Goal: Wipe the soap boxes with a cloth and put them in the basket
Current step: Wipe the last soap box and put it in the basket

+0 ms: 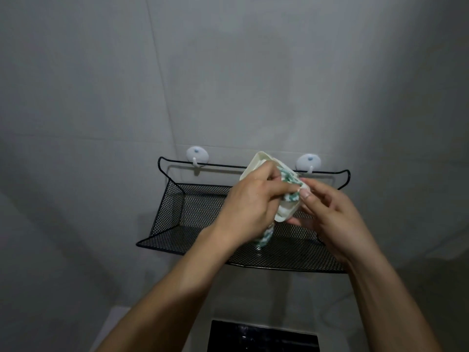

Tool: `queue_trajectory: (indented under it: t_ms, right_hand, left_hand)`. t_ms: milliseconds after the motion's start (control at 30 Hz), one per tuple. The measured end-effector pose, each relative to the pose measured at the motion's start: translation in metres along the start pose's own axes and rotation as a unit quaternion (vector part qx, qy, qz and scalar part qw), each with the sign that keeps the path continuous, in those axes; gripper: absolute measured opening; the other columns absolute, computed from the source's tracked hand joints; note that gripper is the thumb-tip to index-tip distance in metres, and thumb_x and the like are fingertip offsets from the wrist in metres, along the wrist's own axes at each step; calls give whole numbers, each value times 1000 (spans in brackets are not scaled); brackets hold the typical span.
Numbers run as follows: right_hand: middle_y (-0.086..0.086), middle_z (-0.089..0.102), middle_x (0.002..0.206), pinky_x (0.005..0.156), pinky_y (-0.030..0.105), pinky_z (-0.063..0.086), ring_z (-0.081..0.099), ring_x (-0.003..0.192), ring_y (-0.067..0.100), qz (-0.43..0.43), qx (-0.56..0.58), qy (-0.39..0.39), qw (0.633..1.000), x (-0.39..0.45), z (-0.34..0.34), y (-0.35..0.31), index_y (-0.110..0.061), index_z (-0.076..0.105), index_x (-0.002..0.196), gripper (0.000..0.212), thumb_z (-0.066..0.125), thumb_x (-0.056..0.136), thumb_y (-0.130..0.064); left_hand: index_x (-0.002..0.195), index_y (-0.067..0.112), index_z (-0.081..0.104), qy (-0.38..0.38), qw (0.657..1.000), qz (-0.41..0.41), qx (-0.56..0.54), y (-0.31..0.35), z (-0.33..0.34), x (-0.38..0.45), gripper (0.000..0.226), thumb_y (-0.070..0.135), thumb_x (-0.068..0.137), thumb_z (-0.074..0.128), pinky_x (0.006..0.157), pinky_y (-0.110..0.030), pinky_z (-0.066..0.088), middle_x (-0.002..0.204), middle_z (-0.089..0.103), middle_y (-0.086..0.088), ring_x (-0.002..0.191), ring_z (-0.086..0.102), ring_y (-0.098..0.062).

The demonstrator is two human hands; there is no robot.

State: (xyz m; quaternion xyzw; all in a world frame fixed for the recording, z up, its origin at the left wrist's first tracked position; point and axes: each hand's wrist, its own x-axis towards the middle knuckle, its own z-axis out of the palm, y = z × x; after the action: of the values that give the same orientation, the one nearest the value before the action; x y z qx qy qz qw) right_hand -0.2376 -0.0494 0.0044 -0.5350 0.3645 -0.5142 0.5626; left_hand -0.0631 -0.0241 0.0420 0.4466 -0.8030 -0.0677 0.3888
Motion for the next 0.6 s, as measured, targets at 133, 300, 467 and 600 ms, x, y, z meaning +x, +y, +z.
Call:
queue_trajectory:
  t_ms: [133,300,467,600]
  right_hand:
    - [2,76,106,73,39,62,73,97,19,-1,7,17,1000,-2,-4,-4,-18,65,118,24,54,97,-13]
    - [-7,76,103,74,38,63,73,94,12,-9,-38,29,999,-4,-5,-7,-16,63,123,27,55,98,-8]
    - [-2,77,101,69,33,61,74,94,15,4,-85,38,996,-6,-2,-6,-16,65,123,30,63,94,-10]
    - [0,75,103,76,45,62,72,96,17,4,-161,65,985,-5,-7,-11,-21,66,124,36,72,89,-19]
  left_hand:
    - [106,16,78,-38,999,1,-25,-7,-3,-9,31,-1,86,63,73,-37,48,97,55,-5,85,56,-19]
    - [111,23,76,-134,990,-23,33,-19,-4,-21,37,3,83,63,79,-37,49,100,53,1,89,56,-17]
    - [113,33,73,-96,981,-76,149,-32,-11,-26,34,16,86,60,64,-29,39,92,42,14,84,52,-12]
    - [113,36,71,-154,959,-129,198,-45,-16,-31,31,21,89,57,67,-28,39,100,52,11,96,56,-13]
